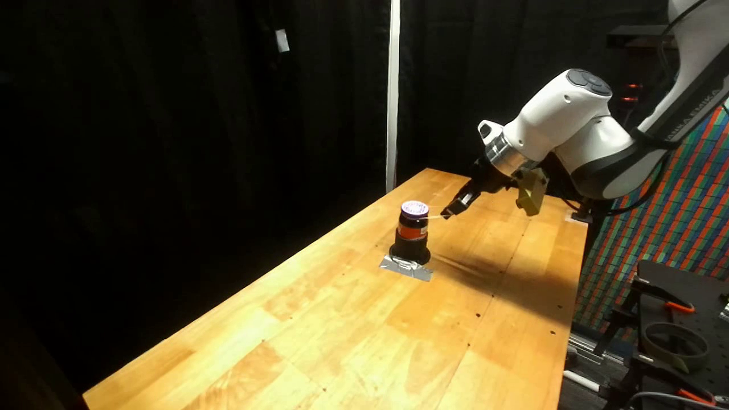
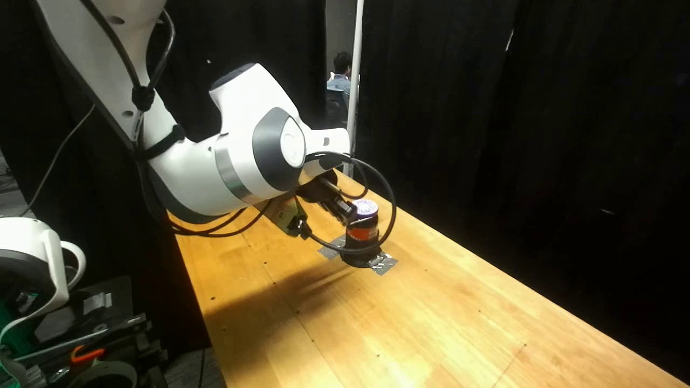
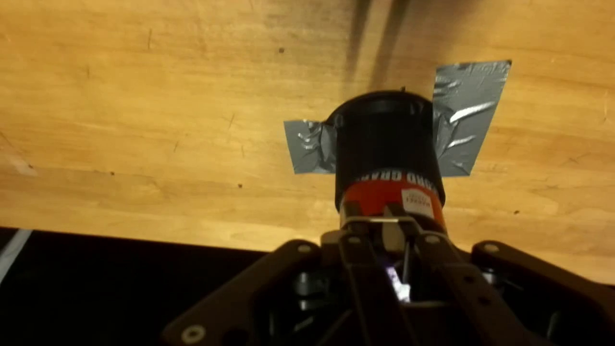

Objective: Put the rubber band around the brown cup

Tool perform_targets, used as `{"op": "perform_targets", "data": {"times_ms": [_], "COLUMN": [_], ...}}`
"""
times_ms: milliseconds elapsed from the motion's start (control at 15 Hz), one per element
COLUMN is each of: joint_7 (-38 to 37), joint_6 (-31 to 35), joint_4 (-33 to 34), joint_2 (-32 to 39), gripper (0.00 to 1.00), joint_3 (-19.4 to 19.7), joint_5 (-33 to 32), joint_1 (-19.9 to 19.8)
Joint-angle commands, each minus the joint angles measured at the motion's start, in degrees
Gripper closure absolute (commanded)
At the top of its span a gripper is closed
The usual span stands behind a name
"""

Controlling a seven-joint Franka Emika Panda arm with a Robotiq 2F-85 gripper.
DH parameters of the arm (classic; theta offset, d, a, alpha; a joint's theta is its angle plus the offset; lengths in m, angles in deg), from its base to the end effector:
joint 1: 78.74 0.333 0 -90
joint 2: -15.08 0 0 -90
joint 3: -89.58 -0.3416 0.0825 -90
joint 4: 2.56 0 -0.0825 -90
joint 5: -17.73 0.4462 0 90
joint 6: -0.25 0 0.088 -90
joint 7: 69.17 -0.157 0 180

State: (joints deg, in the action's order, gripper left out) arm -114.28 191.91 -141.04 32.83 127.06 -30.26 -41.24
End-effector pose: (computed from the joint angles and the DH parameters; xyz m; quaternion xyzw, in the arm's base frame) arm 0.5726 0.0751 0.1863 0.9511 0.0810 0.2974 0.0195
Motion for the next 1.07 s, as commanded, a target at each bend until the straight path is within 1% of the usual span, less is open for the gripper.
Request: {"op": "perform_targets", "data": {"times_ms": [0, 67, 133, 200, 267, 400, 533, 600, 667, 733, 800, 867, 933, 1000], "joint_7": [3.72, 5.84, 6.63, 7.34, 6.30, 5.70, 4.90, 4.86, 4.25, 6.33, 7.53, 9.71, 11.33, 10.99], "joint_6": [14.22, 18.20, 22.38, 26.55, 29.96, 37.12, 44.21, 46.41, 46.39, 44.99, 41.82, 36.20, 31.08, 26.51], "joint_4": [-1.53, -3.91, -6.69, -9.67, -12.51, -17.22, -20.22, -21.07, -19.72, -20.42, -20.36, -20.14, -19.78, -19.30], "joint_2": [6.05, 7.13, 9.04, 11.11, 12.72, 16.53, 20.25, 21.18, 22.57, 20.96, 19.12, 15.58, 12.57, 11.88], "gripper": [0.80, 0.80, 0.81, 0.81, 0.81, 0.81, 0.81, 0.81, 0.81, 0.81, 0.81, 0.81, 0.76, 0.54], "joint_3": [15.69, 19.24, 20.66, 20.56, 19.52, 16.75, 13.33, 11.95, 11.08, 12.27, 14.00, 17.63, 21.09, 25.51], "joint_5": [8.92, 14.05, 18.62, 22.79, 24.63, 30.26, 35.42, 37.15, 37.09, 36.06, 34.36, 31.35, 28.71, 26.64], "joint_1": [14.48, 18.91, 21.83, 23.44, 24.35, 26.42, 27.26, 27.42, 26.80, 27.54, 28.34, 29.92, 31.59, 34.41]}}
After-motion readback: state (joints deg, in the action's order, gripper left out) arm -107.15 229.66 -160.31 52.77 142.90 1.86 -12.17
